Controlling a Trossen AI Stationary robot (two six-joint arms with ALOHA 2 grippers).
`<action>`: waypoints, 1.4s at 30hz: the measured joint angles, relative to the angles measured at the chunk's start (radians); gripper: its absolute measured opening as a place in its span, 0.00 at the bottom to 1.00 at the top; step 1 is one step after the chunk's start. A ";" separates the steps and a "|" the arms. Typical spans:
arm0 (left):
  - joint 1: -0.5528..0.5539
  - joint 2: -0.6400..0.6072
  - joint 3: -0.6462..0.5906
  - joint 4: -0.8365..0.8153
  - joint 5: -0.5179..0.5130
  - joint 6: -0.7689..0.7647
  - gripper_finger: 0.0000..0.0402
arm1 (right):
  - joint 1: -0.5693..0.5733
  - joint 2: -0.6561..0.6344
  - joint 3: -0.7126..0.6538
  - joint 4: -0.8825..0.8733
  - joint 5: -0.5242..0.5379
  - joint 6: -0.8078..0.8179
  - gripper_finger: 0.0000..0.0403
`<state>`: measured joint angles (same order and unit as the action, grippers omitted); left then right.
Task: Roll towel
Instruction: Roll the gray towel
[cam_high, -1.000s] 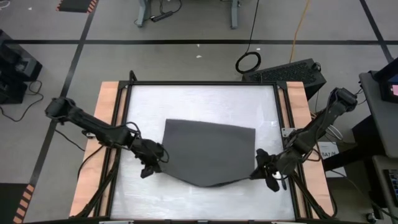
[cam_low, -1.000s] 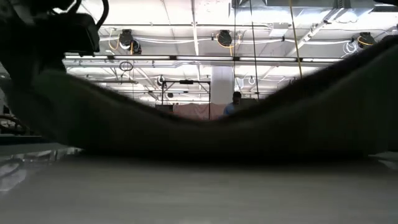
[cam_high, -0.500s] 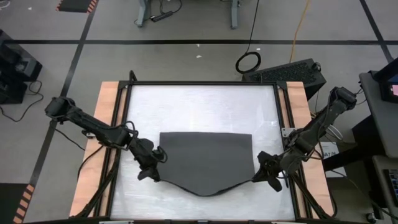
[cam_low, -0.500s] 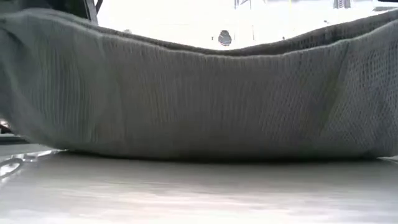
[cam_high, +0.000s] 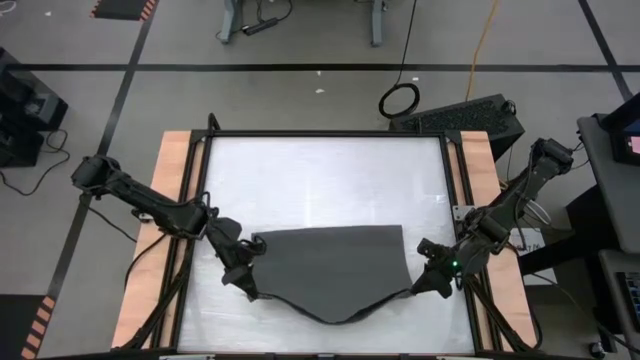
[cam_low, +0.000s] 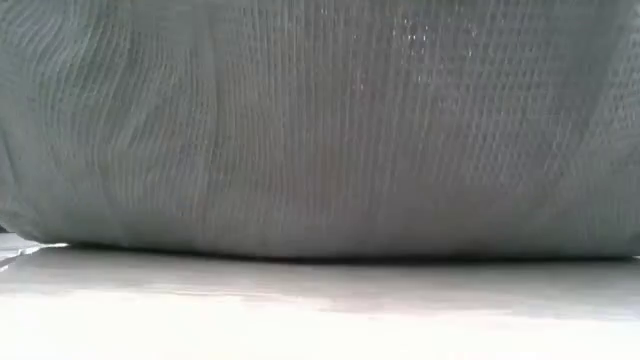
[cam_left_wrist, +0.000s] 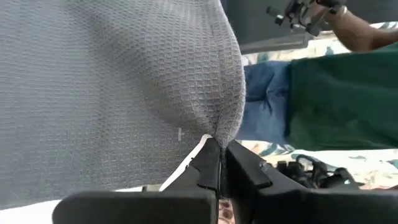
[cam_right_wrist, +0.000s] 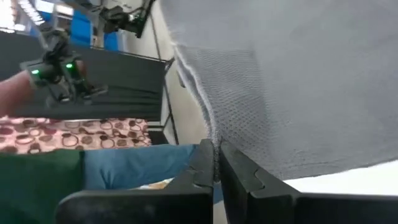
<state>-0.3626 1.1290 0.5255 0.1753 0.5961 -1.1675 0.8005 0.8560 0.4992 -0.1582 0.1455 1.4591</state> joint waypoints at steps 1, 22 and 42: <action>0.000 0.000 0.000 -0.008 -0.004 0.011 0.04 | -0.001 0.000 0.000 -0.018 0.002 0.003 0.00; 0.138 -0.001 0.000 -0.401 -0.203 0.281 0.04 | -0.193 0.000 0.000 -0.334 0.088 -0.020 0.00; -0.026 -0.253 0.002 -0.188 -0.163 -0.056 0.04 | -0.190 -0.001 0.000 0.030 -0.204 -0.123 0.00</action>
<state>-0.3886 0.8764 0.5270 -0.0124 0.4335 -1.2236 0.6109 0.8555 0.4995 -0.1277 -0.0586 1.3364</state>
